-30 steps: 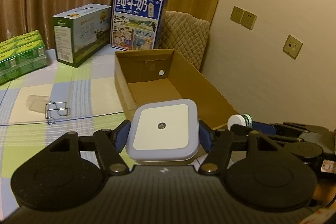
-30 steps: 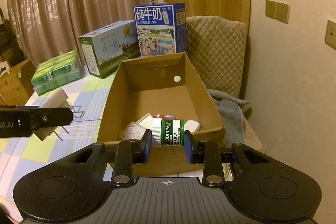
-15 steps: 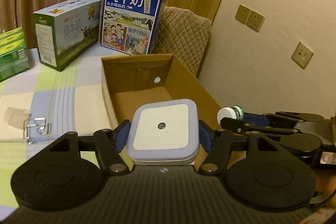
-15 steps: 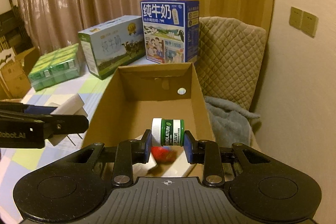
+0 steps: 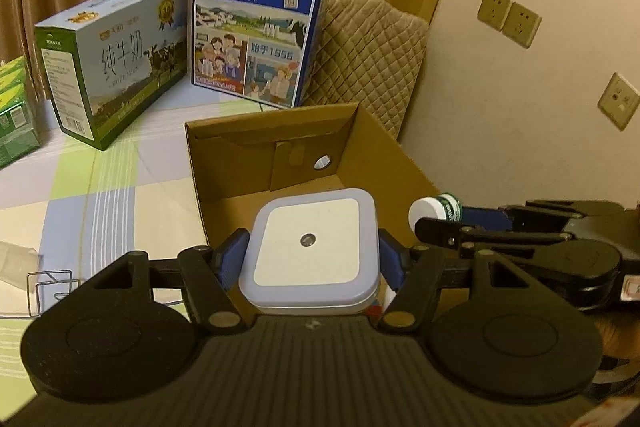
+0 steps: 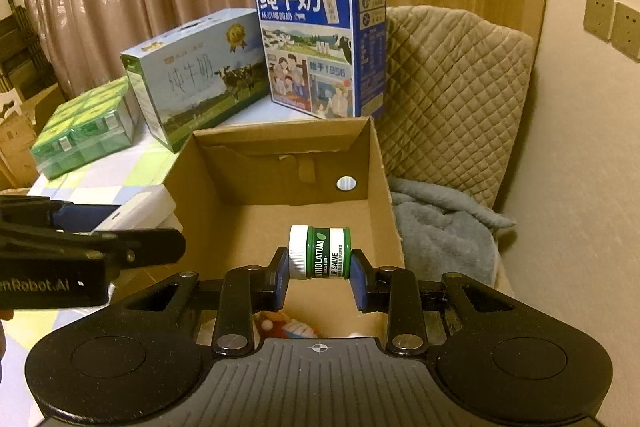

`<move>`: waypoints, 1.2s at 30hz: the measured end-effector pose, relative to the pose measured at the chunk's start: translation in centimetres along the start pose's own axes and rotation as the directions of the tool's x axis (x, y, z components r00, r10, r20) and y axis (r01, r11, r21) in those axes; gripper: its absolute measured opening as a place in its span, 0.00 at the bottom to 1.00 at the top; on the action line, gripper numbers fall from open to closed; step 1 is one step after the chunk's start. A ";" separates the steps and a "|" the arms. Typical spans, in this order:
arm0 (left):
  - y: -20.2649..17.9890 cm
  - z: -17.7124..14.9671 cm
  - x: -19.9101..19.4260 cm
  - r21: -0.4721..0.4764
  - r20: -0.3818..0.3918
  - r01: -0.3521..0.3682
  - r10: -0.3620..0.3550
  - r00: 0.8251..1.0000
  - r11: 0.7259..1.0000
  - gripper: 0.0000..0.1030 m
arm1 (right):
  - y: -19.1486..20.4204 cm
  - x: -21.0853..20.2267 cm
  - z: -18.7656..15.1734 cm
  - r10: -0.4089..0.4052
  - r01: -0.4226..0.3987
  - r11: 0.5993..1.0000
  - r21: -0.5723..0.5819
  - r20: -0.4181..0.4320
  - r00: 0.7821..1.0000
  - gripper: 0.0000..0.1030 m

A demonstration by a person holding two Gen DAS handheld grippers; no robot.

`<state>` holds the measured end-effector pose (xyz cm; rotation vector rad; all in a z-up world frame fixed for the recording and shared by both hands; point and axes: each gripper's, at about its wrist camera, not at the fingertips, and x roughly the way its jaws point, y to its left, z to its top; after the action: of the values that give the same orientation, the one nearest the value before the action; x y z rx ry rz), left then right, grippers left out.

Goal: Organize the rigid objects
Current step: 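Open the left gripper to drop the nightlight into the box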

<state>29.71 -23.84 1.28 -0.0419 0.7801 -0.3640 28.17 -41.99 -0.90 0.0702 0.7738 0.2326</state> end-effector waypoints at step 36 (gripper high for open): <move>1.8 1.1 1.6 0.020 0.025 -0.035 0.035 0.999 0.999 0.71 | -0.7 2.8 0.1 -0.004 0.005 0.999 0.035 -0.034 0.999 0.28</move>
<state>32.10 -22.76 0.65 -0.0136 0.7516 -0.3377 30.26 -42.02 -2.82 0.0977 0.8113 0.2166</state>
